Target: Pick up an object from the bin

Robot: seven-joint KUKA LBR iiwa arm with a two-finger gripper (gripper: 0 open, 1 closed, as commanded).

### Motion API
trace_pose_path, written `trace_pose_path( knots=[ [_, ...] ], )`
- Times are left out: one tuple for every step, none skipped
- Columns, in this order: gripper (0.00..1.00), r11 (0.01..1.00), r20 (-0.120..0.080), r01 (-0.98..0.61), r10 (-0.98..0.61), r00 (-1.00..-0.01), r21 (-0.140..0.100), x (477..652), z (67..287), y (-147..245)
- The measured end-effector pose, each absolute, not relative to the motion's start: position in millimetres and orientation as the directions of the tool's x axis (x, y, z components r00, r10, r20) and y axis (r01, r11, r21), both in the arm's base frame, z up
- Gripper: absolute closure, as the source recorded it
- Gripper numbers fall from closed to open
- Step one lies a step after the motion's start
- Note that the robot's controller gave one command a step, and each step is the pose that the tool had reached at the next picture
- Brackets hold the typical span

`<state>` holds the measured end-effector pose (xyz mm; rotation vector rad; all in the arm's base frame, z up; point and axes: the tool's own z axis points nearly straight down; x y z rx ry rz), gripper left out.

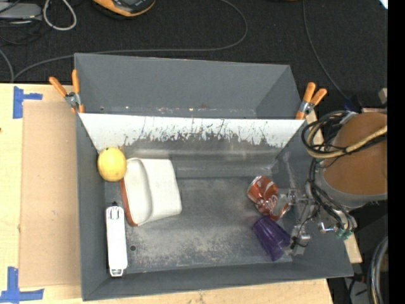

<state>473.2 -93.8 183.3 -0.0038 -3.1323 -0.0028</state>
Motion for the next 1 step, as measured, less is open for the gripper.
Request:
trace_pose_path(
  knots=[
    [0.0,1.0,0.003,-0.002,-0.002,-1.0,0.001,474.9,185.9,-93.2]
  ],
)
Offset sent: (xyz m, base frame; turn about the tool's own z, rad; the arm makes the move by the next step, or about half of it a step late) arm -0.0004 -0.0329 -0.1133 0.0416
